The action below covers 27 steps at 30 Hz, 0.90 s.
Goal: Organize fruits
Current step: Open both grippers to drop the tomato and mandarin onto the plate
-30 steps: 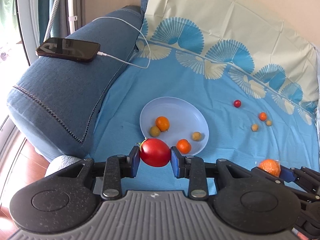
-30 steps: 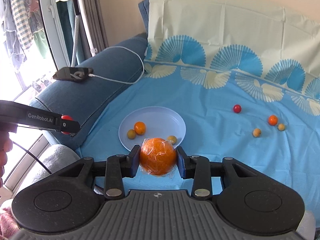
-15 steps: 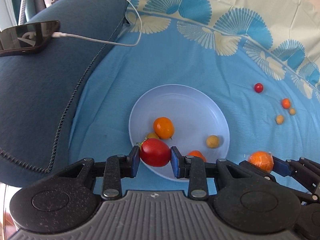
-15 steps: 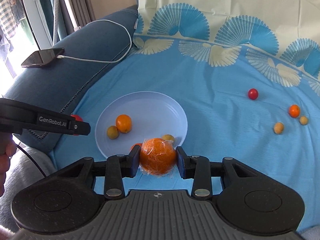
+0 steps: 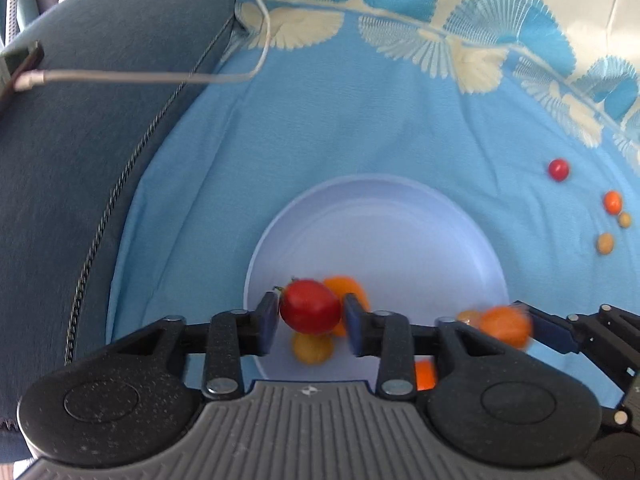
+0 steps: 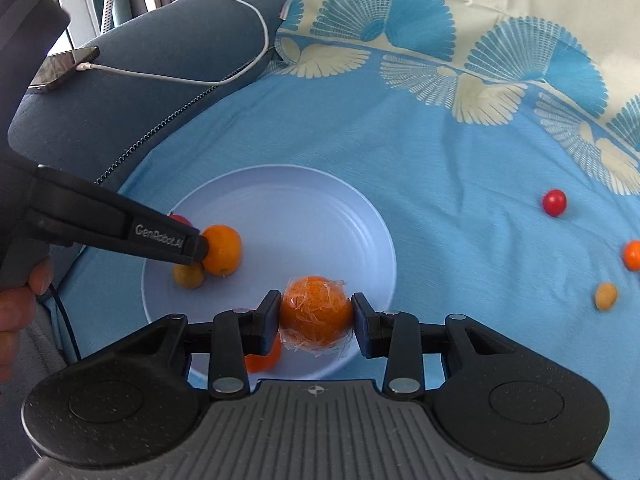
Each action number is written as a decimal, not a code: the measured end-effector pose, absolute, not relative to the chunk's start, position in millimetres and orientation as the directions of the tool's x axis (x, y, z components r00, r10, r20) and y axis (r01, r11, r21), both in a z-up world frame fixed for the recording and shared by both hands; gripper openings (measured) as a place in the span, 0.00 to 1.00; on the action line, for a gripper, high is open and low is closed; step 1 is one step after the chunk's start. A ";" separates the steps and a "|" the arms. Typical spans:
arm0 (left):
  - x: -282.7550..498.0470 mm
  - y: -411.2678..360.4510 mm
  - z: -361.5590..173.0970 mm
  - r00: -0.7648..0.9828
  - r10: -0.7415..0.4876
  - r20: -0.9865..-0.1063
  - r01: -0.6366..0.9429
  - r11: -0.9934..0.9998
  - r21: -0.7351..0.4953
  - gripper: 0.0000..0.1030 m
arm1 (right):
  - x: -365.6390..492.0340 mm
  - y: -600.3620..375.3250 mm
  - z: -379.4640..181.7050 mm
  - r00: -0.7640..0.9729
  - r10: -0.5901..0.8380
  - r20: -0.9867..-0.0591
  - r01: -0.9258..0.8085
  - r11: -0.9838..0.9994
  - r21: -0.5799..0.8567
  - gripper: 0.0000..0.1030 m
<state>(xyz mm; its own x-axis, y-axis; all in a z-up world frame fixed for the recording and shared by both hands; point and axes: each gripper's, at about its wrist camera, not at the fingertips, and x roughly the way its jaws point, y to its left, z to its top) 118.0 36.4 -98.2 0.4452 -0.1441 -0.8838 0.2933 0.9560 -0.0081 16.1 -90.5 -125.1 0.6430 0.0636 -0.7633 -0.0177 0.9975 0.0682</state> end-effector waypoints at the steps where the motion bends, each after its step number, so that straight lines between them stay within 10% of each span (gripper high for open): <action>1: 118.0 38.7 -91.9 0.464 -0.159 -0.871 0.287 0.958 -0.021 0.85 | 18.5 -90.6 -122.9 0.652 0.062 -0.756 -0.013 0.997 0.071 0.44; 2: 116.2 41.2 -84.6 0.489 -0.171 -0.855 0.280 0.960 -0.032 1.00 | 19.0 -91.4 -118.7 0.663 0.064 -0.746 -0.014 0.997 0.073 0.55; 5: 106.4 47.0 -66.0 0.504 -0.195 -0.842 0.297 0.954 -0.044 1.00 | 11.5 -92.8 -102.0 0.695 0.045 -0.717 -0.007 0.998 0.055 0.74; 27: -76.6 118.4 28.0 0.648 -0.112 -0.754 0.137 0.990 -0.029 1.00 | -169.3 -51.2 4.0 0.833 0.015 -0.553 -0.044 0.998 -0.040 0.97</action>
